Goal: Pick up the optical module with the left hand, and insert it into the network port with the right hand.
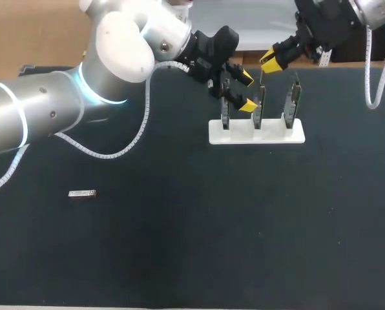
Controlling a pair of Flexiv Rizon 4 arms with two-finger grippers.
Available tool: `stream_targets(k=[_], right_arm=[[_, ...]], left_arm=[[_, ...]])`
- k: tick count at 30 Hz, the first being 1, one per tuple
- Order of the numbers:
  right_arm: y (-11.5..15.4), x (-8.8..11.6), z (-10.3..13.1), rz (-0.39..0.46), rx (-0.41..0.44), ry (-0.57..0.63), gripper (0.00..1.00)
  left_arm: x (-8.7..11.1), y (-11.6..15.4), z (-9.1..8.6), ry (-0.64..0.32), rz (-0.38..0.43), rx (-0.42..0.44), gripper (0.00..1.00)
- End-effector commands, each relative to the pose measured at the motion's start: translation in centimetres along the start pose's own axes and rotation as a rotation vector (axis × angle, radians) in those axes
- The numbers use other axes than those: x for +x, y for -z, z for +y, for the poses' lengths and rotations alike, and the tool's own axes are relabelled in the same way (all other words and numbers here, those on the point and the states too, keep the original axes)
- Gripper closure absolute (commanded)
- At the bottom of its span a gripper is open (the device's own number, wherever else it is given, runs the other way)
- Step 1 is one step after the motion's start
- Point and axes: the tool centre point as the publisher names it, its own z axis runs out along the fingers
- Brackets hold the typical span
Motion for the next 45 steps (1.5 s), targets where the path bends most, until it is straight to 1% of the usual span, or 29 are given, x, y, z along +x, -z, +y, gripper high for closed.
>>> stream_targets(k=[1, 8, 15, 17, 40, 45], right_arm=[[-0.27, 0.19, 0.13, 0.009, 0.003, -0.003, 1.0], [-0.28, 0.41, 0.22, 0.017, 0.006, -0.006, 1.0], [0.14, -0.13, 0.2, 0.008, 0.015, 0.007, 1.0], [0.19, -0.17, 0.17, 0.017, 0.023, 0.014, 1.0], [-0.25, 0.39, 0.05, 0.026, 0.009, 0.01, 1.0], [-0.65, 0.82, 0.07, 0.03, 0.0, 0.001, 1.0]], left_arm=[[-0.1, 0.0, -0.03, 0.003, 0.006, -0.002, 0.0], [-0.1, 0.0, -0.03, 0.003, 0.006, -0.002, 0.0], [-0.1, 0.0, -0.03, 0.003, 0.006, -0.002, 0.0], [-0.1, 0.0, -0.03, 0.003, 0.006, -0.002, 0.0], [-0.1, 0.0, -0.03, 0.003, 0.006, -0.002, 0.0], [-0.1, 0.0, -0.03, 0.003, 0.006, -0.002, 0.0]])
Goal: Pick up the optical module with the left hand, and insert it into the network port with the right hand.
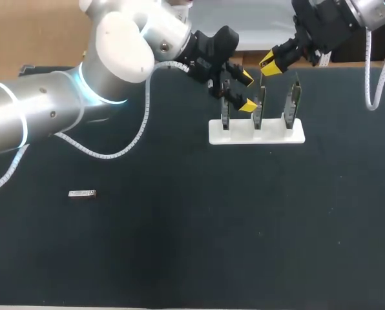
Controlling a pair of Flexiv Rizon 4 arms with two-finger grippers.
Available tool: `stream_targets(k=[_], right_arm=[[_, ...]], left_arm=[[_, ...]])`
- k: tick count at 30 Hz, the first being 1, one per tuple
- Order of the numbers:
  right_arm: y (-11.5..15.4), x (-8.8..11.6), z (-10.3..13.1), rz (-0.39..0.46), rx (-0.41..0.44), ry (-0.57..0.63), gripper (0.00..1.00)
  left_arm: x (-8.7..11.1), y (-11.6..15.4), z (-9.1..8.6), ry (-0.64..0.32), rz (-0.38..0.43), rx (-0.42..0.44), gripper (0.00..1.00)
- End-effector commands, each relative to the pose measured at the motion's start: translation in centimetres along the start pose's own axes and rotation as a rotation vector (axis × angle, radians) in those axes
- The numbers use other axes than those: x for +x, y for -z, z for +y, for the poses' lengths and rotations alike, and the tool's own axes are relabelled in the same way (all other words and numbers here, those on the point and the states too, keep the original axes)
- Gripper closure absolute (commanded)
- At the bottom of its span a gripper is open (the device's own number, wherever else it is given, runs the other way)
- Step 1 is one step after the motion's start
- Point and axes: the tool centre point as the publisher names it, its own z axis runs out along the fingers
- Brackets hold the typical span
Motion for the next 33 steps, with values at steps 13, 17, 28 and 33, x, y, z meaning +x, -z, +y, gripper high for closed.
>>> stream_targets(k=[13, 17, 28, 33], right_arm=[[0.0, 0.2, -0.3, -0.016, -0.012, -0.028, 0.0], [0.6, -0.3, -0.6, -0.054, -0.014, -0.046, 0.0], [1.2, -1.7, -0.7, -0.105, -0.026, -0.031, 1.0], [1.1, -1.9, -0.7, -0.11, -0.028, -0.026, 1.0]], left_arm=[[-0.1, 0.0, 0.0, 0.003, 0.006, -0.002, 0.0], [-0.1, 0.0, 0.0, 0.003, 0.006, -0.002, 0.0], [-0.1, 0.0, 0.0, 0.003, 0.006, -0.002, 0.0], [-0.1, 0.0, 0.0, 0.003, 0.006, -0.002, 0.0]])
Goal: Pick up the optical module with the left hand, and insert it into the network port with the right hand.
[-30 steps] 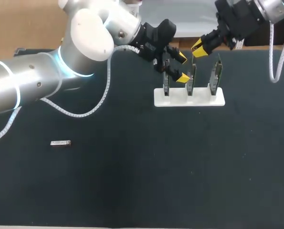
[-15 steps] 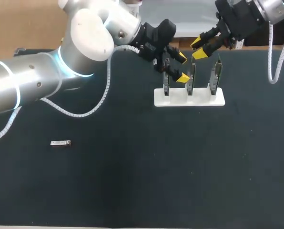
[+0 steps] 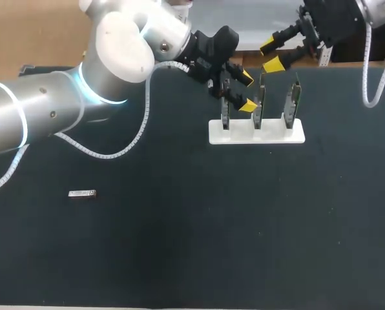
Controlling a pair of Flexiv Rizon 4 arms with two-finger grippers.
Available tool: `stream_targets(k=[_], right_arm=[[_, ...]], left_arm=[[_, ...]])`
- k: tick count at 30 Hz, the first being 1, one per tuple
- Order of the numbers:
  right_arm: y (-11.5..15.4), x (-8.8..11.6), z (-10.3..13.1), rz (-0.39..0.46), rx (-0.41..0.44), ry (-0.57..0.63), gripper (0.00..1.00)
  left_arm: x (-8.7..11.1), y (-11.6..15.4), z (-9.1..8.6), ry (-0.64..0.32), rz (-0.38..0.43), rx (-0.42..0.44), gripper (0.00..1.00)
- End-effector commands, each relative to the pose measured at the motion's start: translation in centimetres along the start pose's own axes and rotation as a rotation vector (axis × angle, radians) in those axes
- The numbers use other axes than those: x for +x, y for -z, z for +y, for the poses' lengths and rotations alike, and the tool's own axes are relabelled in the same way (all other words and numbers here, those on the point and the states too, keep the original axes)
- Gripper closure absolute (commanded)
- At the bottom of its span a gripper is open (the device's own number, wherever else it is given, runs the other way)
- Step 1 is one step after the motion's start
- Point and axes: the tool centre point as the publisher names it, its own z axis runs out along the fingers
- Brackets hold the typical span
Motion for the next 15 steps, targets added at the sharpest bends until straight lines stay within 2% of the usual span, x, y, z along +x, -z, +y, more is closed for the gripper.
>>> stream_targets(k=[1, 15], right_arm=[[-0.13, -0.06, -0.17, -0.003, -0.004, 0.002, 1.0], [-0.75, 0.45, -0.33, 0.018, -0.008, 0.001, 1.0]], left_arm=[[-0.11, 0.0, -0.03, 0.003, 0.006, -0.002, 0.0], [-0.11, 0.0, -0.03, 0.003, 0.006, -0.002, 0.0]])
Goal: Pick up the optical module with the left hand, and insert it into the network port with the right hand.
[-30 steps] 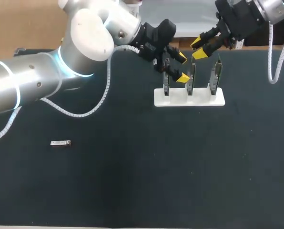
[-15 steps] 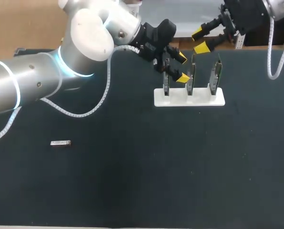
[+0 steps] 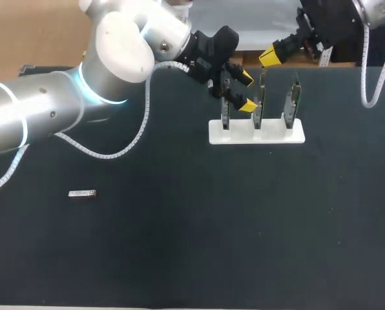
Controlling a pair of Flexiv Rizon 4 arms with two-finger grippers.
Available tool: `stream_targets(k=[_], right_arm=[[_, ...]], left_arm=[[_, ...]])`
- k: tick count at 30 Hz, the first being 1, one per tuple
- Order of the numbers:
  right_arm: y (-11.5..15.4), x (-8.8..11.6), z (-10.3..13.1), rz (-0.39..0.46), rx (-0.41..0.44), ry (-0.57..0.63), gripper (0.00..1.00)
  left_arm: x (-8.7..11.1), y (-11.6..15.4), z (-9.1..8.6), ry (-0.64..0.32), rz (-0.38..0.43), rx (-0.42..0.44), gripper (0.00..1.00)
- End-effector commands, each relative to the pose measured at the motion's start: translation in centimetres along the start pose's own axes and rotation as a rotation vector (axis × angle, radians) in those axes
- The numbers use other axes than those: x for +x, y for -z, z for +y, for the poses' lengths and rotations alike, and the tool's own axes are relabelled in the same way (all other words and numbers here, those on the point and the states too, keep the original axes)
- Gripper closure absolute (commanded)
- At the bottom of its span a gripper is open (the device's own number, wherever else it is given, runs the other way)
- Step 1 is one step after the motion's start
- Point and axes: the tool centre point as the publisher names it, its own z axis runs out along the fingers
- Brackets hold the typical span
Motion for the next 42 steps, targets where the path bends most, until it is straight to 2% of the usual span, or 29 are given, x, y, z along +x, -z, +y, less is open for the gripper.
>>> stream_targets(k=[1, 20, 27, 35, 42], right_arm=[[-0.3, 0.1, -0.2, 0.005, -0.003, -0.001, 1.0], [-1.8, 3.4, 0.1, 0.053, -0.033, -0.082, 1.0], [-2.1, 4.0, 0.4, 0.073, -0.033, -0.09, 1.0], [-1.7, 3.5, 0.3, 0.063, -0.027, -0.085, 1.0], [0.3, 0.6, 0.1, -0.017, -0.005, -0.044, 1.0]], left_arm=[[-0.1, 0.0, 0.0, 0.003, 0.006, -0.002, 0.0], [-0.1, 0.0, 0.0, 0.003, 0.006, -0.002, 0.0], [-0.1, 0.0, 0.0, 0.003, 0.006, -0.002, 0.0], [-0.1, 0.0, 0.0, 0.003, 0.006, -0.002, 0.0], [-0.1, 0.0, 0.0, 0.003, 0.006, -0.002, 0.0]])
